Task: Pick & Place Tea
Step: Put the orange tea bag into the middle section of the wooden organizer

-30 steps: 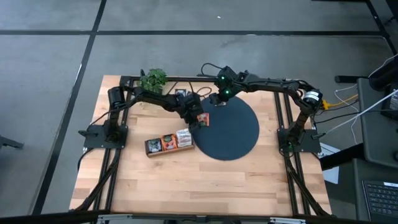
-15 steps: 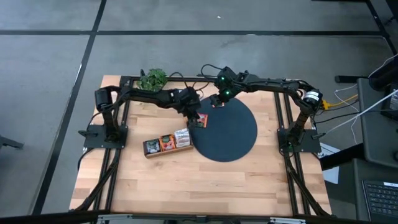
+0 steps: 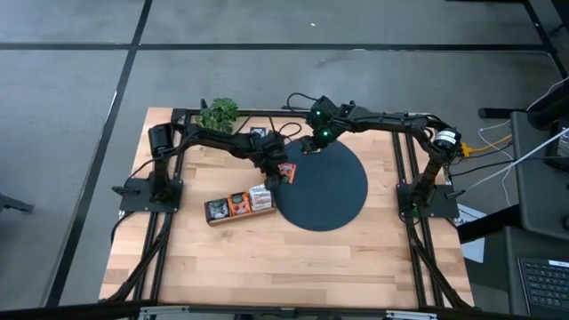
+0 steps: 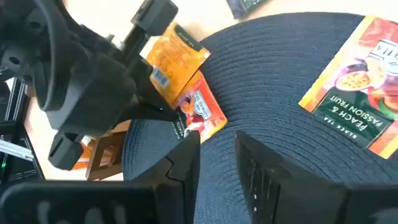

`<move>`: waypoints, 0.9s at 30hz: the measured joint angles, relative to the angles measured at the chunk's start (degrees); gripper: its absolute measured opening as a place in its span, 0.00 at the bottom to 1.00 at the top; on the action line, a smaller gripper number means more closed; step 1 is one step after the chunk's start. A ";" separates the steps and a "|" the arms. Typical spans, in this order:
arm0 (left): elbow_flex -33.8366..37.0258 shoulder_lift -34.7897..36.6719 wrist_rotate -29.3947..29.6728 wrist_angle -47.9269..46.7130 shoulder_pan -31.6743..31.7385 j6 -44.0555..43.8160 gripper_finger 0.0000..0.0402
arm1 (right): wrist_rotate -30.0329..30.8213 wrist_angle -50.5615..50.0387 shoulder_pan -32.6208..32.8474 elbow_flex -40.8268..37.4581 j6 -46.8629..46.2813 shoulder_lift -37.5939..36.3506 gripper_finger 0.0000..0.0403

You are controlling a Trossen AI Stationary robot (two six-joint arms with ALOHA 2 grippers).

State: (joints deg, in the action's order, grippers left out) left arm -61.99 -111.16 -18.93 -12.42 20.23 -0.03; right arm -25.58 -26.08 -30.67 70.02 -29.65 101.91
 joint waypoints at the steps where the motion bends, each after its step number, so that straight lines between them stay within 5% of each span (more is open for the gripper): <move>1: -0.17 -0.14 -0.19 -0.47 0.00 1.26 0.01 | 0.00 -0.01 0.19 0.00 0.02 0.00 0.25; 14: -0.05 -0.24 0.08 -2.26 0.17 4.30 0.00 | -2.30 2.47 3.22 -3.93 0.16 -0.04 0.26; 21: -0.02 -0.28 0.34 -2.32 0.17 4.18 0.00 | -7.43 19.38 2.67 -14.41 -8.99 -0.22 0.43; 27: 0.01 -0.32 0.17 -2.30 0.13 3.96 0.00 | 4.44 24.71 4.85 -16.95 -8.89 -0.31 0.58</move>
State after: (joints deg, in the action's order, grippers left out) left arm -61.98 -111.48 -18.76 -14.72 20.35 3.93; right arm -21.14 -1.36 -25.82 53.07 -38.54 101.59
